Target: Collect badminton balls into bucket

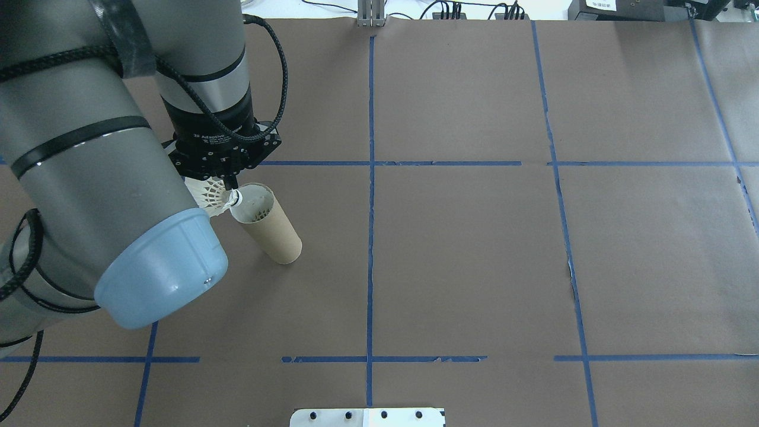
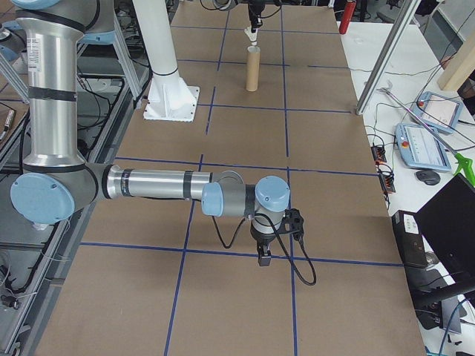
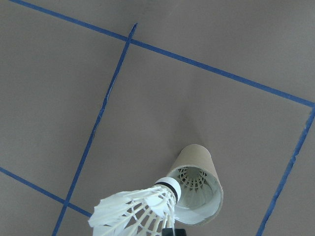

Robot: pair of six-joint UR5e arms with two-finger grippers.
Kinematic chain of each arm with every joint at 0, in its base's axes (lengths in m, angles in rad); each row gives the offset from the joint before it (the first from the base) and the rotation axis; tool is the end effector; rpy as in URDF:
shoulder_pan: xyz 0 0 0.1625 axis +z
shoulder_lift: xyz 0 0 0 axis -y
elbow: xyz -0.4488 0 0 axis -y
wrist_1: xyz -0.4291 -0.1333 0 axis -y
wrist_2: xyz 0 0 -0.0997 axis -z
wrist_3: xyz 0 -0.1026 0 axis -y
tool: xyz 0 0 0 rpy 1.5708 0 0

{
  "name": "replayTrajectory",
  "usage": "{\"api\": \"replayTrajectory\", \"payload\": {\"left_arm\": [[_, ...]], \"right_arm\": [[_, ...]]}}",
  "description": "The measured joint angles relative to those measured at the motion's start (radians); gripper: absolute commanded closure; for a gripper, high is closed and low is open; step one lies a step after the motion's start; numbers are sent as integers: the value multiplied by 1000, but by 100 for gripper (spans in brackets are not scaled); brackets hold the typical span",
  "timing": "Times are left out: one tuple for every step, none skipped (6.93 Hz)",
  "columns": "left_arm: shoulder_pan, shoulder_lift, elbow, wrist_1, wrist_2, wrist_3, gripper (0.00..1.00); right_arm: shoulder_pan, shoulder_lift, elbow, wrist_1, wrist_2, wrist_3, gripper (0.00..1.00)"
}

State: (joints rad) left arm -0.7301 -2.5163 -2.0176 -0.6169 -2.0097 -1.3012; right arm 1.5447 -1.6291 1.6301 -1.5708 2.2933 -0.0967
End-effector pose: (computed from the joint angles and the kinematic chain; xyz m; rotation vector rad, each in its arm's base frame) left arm 0.3647 -0.4468 0.0447 -0.1731 0.5884 -0.3499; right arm 0.0523 -0.5043 0.6870 0.0265 -0.7225 -0.1178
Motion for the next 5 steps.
{"api": "replayTrajectory", "payload": {"left_arm": [[2,0,11,-2,1,-1,100],[2,-1,20,-5,3,-1,100],[3,-4,26,-7,4,-1,100],[3,-8,30,-8,4,-1,100],[6,-12,34,-9,4,-1,100]], "right_arm": [[0,0,0,0,0,0,0],[0,0,-1,0,0,0,0],[0,0,-1,0,0,0,0],[0,0,-1,0,0,0,0],[0,0,-1,0,0,0,0]]}}
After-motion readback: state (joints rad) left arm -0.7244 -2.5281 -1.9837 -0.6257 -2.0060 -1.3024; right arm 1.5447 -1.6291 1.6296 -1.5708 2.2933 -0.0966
